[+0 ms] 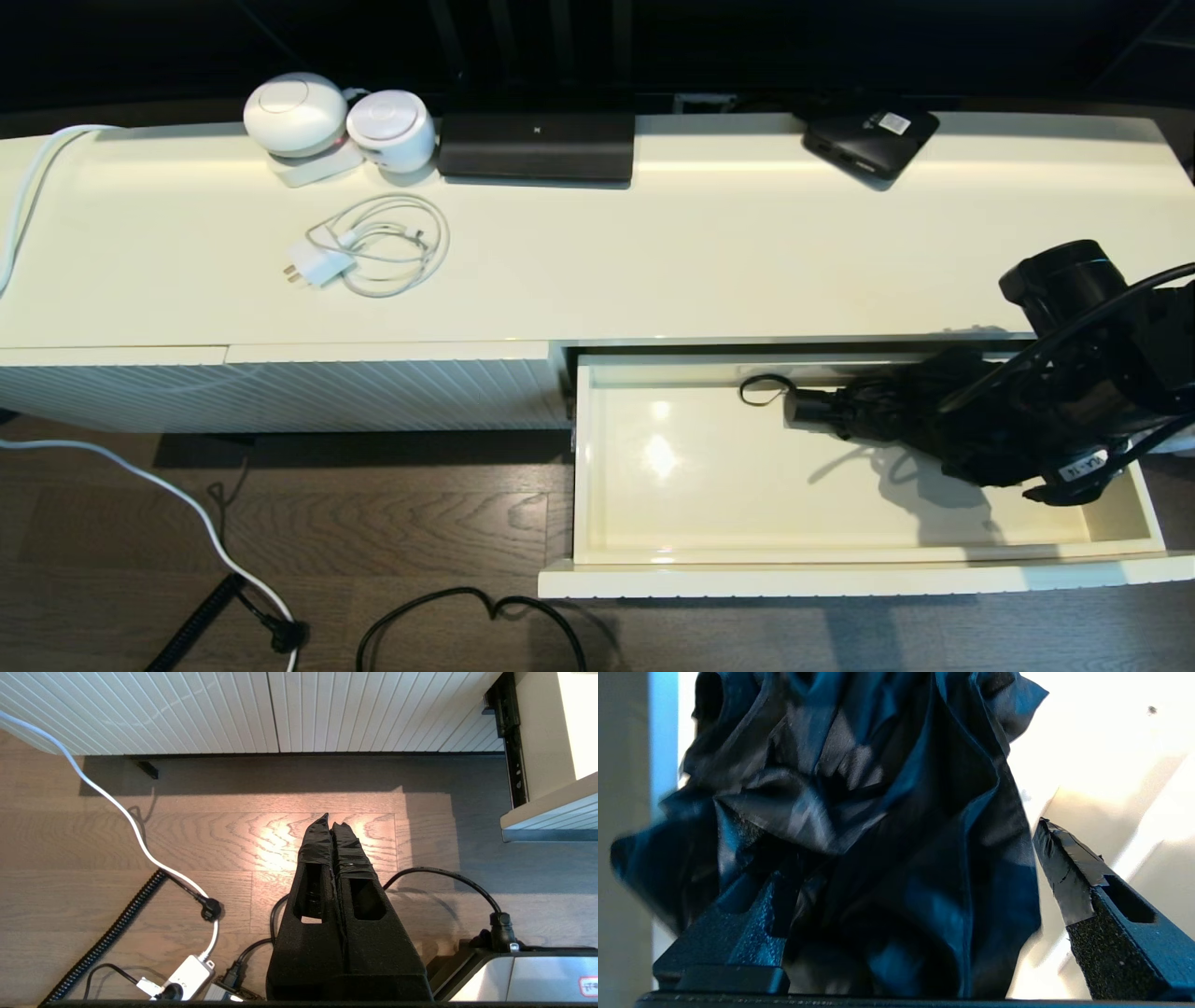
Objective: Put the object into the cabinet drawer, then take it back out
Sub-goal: Take the umbrella out of the drawer and put it on the table
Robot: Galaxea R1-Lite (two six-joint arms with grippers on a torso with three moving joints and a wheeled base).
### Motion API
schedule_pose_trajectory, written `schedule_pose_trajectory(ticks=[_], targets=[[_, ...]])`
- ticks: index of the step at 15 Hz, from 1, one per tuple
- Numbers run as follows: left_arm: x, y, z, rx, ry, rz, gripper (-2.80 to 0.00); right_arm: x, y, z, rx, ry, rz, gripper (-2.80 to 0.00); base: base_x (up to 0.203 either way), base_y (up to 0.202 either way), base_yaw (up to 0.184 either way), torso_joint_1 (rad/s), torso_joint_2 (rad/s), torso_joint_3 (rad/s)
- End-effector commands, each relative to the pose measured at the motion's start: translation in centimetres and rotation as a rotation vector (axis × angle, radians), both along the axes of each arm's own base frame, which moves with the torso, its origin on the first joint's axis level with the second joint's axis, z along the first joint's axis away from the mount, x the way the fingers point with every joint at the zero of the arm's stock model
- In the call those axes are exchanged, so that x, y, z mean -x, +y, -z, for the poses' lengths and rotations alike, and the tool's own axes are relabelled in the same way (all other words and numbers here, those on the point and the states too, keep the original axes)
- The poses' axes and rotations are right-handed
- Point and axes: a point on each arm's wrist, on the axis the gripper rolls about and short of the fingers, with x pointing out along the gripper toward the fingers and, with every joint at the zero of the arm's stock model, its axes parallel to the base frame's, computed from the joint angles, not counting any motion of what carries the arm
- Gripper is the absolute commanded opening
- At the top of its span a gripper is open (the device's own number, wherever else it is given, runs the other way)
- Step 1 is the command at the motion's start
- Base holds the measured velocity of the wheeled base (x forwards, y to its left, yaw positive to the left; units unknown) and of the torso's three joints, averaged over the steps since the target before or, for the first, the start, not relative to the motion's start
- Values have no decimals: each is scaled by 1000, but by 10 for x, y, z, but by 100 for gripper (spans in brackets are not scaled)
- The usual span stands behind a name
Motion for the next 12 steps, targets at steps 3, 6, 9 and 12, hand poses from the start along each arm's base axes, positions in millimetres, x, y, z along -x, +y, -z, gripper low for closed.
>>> schedule_pose_trajectory(ticks=[3, 6, 9, 12], targets=[[0, 0, 0, 0, -2, -1, -280, -6, -14, 12, -33, 20, 25, 0, 0, 0, 0, 0, 0, 0], [0, 0, 0, 0, 0, -1, -280, -4, -14, 9, -27, 16, 16, -280, 0, 0, 0, 0, 0, 0], [0, 0, 0, 0, -2, 0, -280, -3, -13, 10, -40, 20, 12, -280, 0, 0, 0, 0, 0, 0], [0, 0, 0, 0, -2, -1, -280, -2, -12, 14, -50, 31, 9, -280, 0, 0, 0, 0, 0, 0]])
